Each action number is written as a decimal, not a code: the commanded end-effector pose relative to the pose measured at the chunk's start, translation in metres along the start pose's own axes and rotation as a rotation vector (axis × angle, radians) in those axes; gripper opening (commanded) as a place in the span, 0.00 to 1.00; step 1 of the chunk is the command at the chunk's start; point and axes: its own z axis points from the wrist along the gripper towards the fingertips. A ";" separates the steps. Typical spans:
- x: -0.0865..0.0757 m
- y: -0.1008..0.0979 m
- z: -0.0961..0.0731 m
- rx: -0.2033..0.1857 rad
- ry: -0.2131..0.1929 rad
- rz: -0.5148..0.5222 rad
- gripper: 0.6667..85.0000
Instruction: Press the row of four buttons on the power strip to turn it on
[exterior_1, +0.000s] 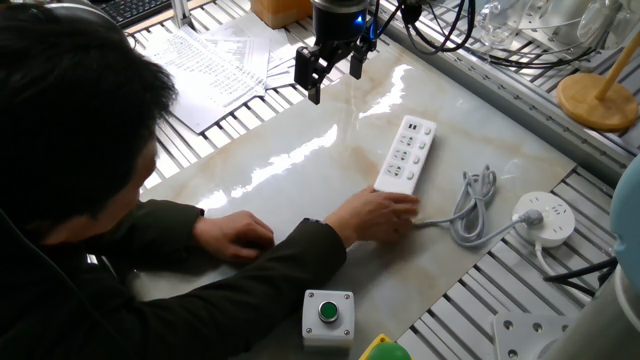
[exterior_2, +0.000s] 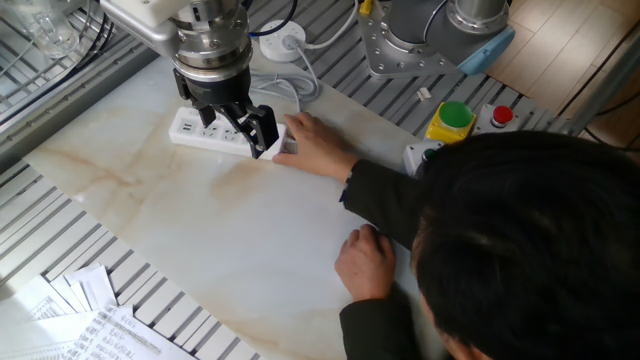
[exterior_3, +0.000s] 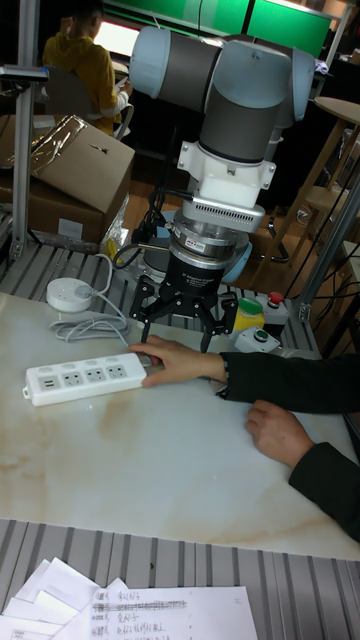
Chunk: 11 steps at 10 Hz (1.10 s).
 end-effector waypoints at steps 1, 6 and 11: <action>-0.039 -0.036 -0.005 0.169 -0.131 -0.273 0.00; -0.037 -0.036 -0.005 0.172 -0.120 -0.283 0.00; -0.019 -0.051 0.009 0.127 -0.078 -0.362 0.00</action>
